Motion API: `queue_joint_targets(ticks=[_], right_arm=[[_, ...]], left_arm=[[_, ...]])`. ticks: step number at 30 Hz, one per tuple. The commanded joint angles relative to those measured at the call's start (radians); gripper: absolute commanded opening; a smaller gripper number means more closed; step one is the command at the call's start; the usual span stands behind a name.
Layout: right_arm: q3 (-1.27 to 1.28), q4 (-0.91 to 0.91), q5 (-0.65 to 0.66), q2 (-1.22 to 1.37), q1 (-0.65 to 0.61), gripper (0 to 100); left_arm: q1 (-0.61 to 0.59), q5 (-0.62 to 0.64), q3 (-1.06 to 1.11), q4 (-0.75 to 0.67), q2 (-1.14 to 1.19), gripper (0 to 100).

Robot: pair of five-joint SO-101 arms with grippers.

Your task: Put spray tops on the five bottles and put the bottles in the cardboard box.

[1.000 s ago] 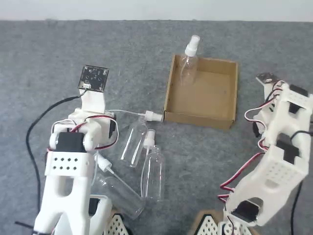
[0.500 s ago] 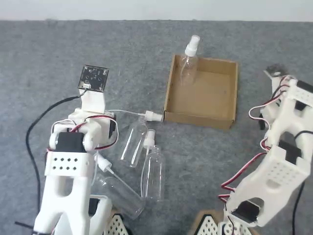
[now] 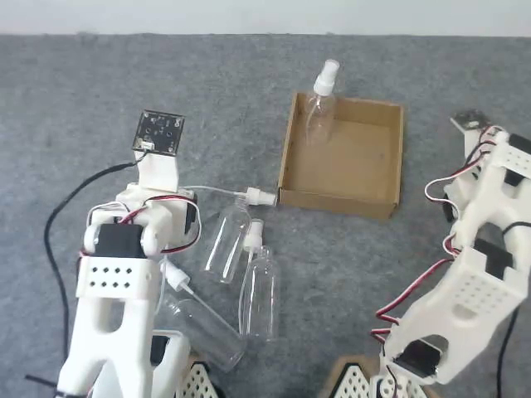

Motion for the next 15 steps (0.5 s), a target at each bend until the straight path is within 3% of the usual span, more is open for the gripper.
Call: queue_joint_targets(ticks=[1, 7, 15], right_arm=[[-0.038, 0.125, 0.114, -0.174, 0.027, 25.9], [0.157, 0.111, 0.226, -0.346, 0.058, 25.8], [0.379, -0.111, 0.278, -0.344, 0.076, 25.7]], left_arm=[[0.003, 0.009, -0.005, -0.029, -0.028, 1], [0.003, 0.009, -0.008, -0.029, -0.028, 1], [0.003, 0.009, -0.005, -0.028, -0.028, 1]])
